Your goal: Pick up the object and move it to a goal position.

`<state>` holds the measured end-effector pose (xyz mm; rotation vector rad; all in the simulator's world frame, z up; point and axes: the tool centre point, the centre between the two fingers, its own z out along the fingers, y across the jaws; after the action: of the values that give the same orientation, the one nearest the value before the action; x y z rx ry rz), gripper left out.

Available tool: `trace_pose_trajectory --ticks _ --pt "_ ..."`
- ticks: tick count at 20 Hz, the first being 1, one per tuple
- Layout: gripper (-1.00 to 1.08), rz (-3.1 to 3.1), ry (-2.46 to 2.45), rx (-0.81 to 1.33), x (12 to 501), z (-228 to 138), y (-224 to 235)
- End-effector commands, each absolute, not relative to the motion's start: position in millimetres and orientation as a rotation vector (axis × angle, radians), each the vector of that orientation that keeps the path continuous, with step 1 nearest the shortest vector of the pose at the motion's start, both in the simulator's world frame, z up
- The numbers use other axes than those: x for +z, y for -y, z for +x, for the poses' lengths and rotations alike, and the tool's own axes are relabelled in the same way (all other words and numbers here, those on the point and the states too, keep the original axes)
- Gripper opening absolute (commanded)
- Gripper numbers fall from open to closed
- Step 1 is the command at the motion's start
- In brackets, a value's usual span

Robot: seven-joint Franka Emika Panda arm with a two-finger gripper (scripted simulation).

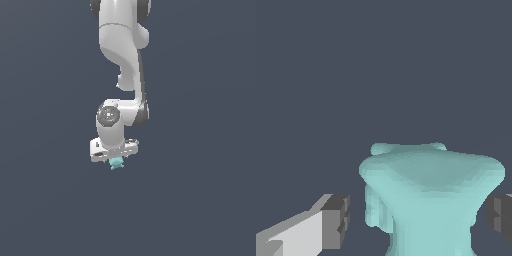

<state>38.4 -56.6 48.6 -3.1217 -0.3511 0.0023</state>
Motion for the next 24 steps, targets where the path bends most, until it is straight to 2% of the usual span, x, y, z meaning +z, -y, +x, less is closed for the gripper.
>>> trace_pose_trajectory --ticks 1,4,5,17,24 --pt "1.00 -3.122 0.352 0.000 42 39 57" --pt "1.00 -3.122 0.352 0.000 41 40 57" --pt "-1.00 -3.122 0.352 0.000 41 40 57" --pt "-1.00 -3.122 0.352 0.000 41 41 56" --pt "-1.00 -3.122 0.352 0.000 51 54 37"
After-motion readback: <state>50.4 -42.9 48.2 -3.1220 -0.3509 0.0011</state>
